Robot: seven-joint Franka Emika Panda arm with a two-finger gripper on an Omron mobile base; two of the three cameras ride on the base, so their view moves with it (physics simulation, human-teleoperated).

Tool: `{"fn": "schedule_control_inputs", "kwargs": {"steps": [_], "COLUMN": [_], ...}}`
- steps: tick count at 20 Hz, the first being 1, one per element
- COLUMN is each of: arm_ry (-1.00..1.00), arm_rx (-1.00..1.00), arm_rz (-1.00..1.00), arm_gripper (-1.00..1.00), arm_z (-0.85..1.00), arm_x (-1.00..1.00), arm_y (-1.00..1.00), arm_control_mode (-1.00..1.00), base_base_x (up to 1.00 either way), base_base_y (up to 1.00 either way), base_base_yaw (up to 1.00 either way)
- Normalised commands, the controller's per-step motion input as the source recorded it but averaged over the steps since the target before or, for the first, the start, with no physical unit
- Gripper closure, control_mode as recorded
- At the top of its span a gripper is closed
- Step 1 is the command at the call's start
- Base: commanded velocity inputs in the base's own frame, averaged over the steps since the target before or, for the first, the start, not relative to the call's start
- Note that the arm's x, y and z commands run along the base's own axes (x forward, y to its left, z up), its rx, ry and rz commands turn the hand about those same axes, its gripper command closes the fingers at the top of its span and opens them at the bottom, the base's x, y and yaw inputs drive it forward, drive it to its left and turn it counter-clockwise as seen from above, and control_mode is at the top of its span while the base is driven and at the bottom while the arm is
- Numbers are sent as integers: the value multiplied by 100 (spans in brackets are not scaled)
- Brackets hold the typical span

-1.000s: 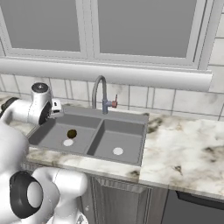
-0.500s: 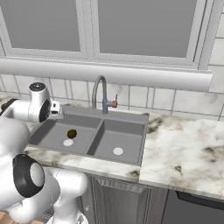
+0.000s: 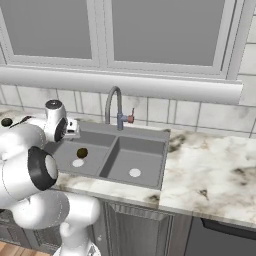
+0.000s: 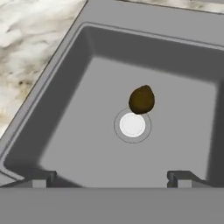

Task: Turn on the sink faucet. Then move the avocado from the counter to the sink. Turn off the sink. Move the vegetable from the sink to the pot next to the stove. Finally move the pot to the rear left burner.

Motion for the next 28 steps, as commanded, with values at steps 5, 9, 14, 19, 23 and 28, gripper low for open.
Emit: {"fn": "schedule_control_inputs", "kwargs": {"steps": [5, 9, 14, 19, 23, 28], "arm_ry": [1, 2, 3, 5, 6, 2], "arm_rx": [0, 0, 0, 0, 0, 0], "arm_rz": [-13, -13, -11, -6, -2, -2], "arm_gripper": [-100, -100, -100, -100, -100, -100], "arm_z": [-36, -34, -31, -21, -20, -29], "arm_x": [37, 41, 42, 43, 27, 23], "arm_y": [-2, -3, -2, 0, 0, 0], "arm_control_mode": [-100, -100, -100, -100, -100, -100], "base_base_x": [0, 0, 0, 0, 0, 0], "base_base_y": [0, 0, 0, 0, 0, 0], "base_base_yaw": [0, 0, 0, 0, 0, 0]}}
